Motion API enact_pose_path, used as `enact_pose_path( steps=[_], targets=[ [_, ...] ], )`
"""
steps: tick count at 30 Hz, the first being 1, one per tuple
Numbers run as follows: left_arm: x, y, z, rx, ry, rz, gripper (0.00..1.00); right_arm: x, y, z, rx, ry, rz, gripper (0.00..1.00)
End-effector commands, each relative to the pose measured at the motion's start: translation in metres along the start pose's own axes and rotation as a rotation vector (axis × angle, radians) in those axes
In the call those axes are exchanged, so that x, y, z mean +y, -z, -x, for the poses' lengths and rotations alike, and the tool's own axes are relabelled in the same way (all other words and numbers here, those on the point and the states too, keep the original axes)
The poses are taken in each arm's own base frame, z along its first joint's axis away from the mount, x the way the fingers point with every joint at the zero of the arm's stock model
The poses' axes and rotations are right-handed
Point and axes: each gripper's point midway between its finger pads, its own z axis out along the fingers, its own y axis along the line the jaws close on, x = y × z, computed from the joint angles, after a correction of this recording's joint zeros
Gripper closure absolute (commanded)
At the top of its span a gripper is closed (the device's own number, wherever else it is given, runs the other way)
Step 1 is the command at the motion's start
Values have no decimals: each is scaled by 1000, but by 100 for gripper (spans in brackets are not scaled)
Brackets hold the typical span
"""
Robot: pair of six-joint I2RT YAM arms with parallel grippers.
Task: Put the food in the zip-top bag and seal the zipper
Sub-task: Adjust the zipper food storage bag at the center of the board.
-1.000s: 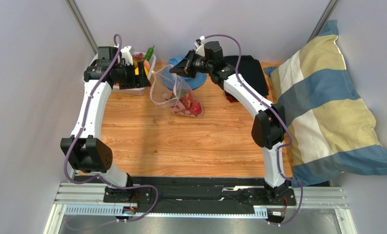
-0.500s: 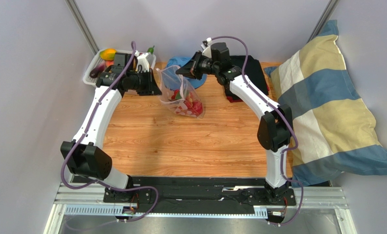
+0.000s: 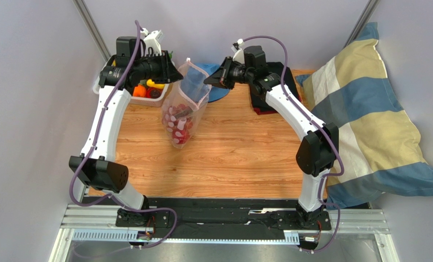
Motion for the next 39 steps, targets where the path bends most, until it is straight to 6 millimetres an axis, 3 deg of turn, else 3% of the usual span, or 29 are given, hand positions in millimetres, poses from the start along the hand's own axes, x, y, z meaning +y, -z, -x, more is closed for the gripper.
enact_pose_path(
  steps=[1, 3, 5, 6, 7, 11, 15, 18, 19, 20, 23, 30, 39],
  targets=[
    [35, -12, -2, 11, 62, 32, 58, -10, 4, 2, -12, 63, -45, 100],
    [47, -9, 8, -18, 91, 39, 47, -15, 3, 0, -3, 70, -56, 100],
    [75, -3, 18, -54, 82, 126, 33, -20, 3, -5, 14, 60, -68, 100],
    [79, -4, 23, -74, 59, 142, 30, -20, 3, -6, 19, 61, -67, 100],
    [98, 4, 28, -99, 58, 188, 26, -22, 3, -8, 24, 58, -69, 100],
    [160, 4, 34, -135, -27, 412, 22, -19, 4, -6, 26, 55, -60, 100],
    [218, -21, 28, -117, -16, 542, 21, -18, 3, -7, 29, 49, -55, 100],
    [235, -43, 30, -115, 9, 537, 18, -20, 4, -7, 28, 53, -60, 100],
    [237, -48, 31, -122, 20, 531, 14, -21, 3, -7, 25, 55, -62, 100],
    [241, -53, 36, -146, 32, 531, 1, -22, 3, -8, 28, 55, -64, 100],
    [256, -66, 42, -177, 61, 553, 1, -22, 2, -8, 30, 49, -64, 100],
    [299, -99, 15, -132, 99, 625, 1, -23, -3, -3, 22, 50, -64, 100],
    [314, -123, -5, -108, 137, 627, 1, -30, -12, 0, 25, 41, -70, 100]
  ],
)
